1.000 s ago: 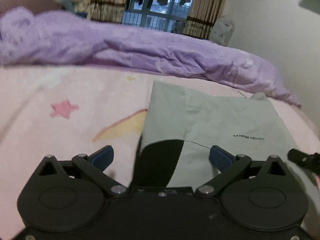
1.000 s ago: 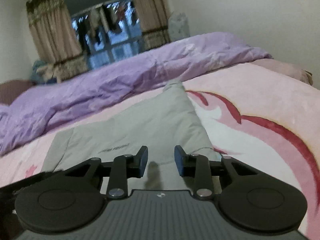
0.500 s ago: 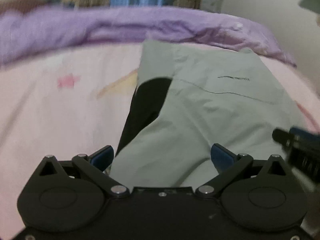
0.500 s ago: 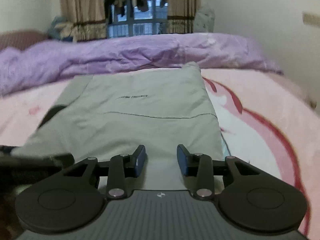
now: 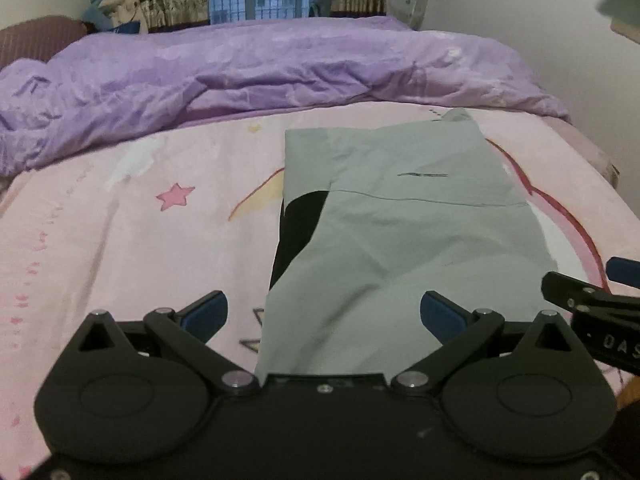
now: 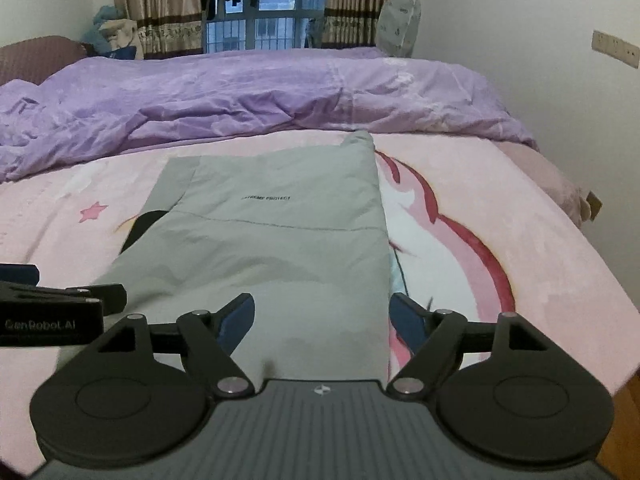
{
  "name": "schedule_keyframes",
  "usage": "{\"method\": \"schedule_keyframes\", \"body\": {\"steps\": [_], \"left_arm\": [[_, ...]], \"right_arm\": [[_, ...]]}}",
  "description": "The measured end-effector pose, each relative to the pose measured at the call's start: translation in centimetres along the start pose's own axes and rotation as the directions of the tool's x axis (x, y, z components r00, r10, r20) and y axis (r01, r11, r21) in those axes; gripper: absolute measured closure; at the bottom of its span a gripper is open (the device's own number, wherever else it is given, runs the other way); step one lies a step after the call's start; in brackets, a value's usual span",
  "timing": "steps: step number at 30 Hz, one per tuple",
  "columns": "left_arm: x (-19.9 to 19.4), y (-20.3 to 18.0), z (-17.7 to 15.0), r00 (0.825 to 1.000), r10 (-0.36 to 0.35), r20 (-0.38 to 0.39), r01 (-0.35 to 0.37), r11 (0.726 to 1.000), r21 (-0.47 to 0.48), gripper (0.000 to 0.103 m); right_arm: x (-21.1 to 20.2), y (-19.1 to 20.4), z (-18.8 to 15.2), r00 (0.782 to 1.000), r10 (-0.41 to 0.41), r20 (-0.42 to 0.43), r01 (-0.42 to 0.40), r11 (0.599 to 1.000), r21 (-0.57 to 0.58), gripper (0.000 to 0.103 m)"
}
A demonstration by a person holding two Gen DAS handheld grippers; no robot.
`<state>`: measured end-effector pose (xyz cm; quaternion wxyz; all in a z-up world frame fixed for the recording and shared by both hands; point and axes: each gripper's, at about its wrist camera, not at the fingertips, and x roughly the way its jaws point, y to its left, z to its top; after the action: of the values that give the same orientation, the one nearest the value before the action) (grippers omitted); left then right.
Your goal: Fold large clothes
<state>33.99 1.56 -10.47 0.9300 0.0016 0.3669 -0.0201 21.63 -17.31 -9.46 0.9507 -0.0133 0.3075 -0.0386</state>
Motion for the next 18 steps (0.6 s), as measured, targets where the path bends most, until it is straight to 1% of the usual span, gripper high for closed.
{"method": "schedule_keyframes", "body": {"steps": [3,5,6,9,12,14,18], "left_arm": [[-1.1,-0.5,-0.8,0.999,-0.036,-0.007,0.036,0.999,0.002,0.000],[-1.7,-0.7,-1.6,0.998,-0.057,-0.015,0.057,0.998,-0.002,0.000],[-2.1,-0.8,-2.0,0.998,-0.052,-0.019,0.052,0.999,0.003,0.000],[-2.2,-1.1,-2.3,0.999,-0.036,-0.026,0.037,0.999,0.017,0.000],[-1.9,-0.8,-2.3,0.999,-0.025,-0.028,0.025,1.000,0.012,0.000],[-2.6,-0.6,-2.5,0.999,-0.024,-0.024,0.024,1.000,0.010,0.000],[-3.4,-0.5,-2.9,1.000,-0.007,-0.014,0.007,1.000,0.024,0.000]], "right_arm": [[-1.1,-0.3,-0.2,1.000,-0.008,-0.027,0.009,0.999,0.046,0.009],[-1.5,-0.1,-0.6,0.999,0.002,-0.052,0.001,0.999,0.046,0.009],[-1.6,0.1,-0.9,0.998,0.003,-0.058,-0.001,0.999,0.032,0.009],[-2.1,0.7,-1.4,0.997,-0.035,-0.064,0.035,0.999,-0.011,0.009],[-2.3,0.7,-1.7,0.997,-0.022,-0.077,0.021,1.000,-0.006,0.009],[-2.4,0.6,-1.9,0.996,-0.015,-0.087,0.015,1.000,0.000,0.009],[-2.4,0.3,-2.2,0.994,-0.024,-0.108,0.025,1.000,0.003,0.009]]}}
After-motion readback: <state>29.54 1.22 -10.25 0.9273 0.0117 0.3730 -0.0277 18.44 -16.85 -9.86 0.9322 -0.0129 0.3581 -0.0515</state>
